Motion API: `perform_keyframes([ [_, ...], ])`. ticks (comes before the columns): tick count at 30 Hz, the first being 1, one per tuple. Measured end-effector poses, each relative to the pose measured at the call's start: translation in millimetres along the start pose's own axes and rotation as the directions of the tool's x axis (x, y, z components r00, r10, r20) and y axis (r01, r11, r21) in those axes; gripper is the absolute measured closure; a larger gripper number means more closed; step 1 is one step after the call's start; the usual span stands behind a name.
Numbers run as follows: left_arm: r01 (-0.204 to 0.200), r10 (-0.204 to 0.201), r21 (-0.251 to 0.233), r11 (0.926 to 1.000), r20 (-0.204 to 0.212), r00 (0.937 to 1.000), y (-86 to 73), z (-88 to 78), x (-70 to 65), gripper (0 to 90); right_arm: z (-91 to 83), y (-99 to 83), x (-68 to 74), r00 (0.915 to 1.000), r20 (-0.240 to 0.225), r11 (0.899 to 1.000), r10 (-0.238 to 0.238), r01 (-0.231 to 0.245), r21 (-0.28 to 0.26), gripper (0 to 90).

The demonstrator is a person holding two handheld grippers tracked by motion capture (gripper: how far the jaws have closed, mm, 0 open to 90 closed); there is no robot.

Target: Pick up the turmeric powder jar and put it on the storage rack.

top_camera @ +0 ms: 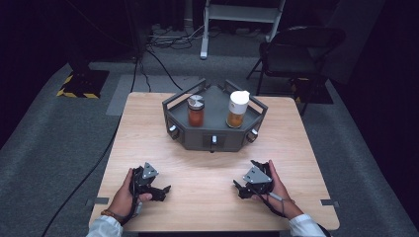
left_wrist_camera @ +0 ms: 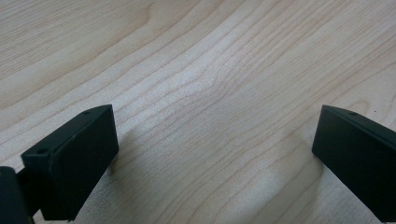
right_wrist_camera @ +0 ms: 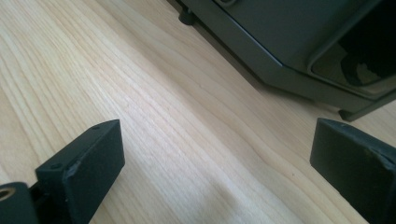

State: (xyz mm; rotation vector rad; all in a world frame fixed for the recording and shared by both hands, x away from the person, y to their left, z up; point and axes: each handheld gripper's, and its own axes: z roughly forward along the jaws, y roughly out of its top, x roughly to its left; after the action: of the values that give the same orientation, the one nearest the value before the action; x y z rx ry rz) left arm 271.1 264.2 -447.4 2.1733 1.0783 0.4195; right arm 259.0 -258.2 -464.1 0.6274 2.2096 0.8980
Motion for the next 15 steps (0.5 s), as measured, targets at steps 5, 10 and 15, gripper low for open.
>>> perform_keyframes([
  [5,-0.001,0.001,0.000,1.0000,0.000,1.0000,0.0,0.0,0.1,0.2,-3.7,-5.5,-3.0,0.9999,0.001,1.000,0.013,-0.013,0.016,3.0],
  [10,0.000,0.000,-0.001,1.0000,0.000,1.0000,-0.1,0.1,0.0,0.2,-9.9,-13.7,-8.3,0.9988,-0.012,0.999,0.048,-0.047,0.025,3.2],
  [15,0.000,0.000,-0.001,1.0000,0.000,1.0000,-0.2,0.1,0.0,0.3,-15.4,-19.3,-16.4,0.9946,-0.025,0.994,0.101,-0.099,0.041,2.9],
])
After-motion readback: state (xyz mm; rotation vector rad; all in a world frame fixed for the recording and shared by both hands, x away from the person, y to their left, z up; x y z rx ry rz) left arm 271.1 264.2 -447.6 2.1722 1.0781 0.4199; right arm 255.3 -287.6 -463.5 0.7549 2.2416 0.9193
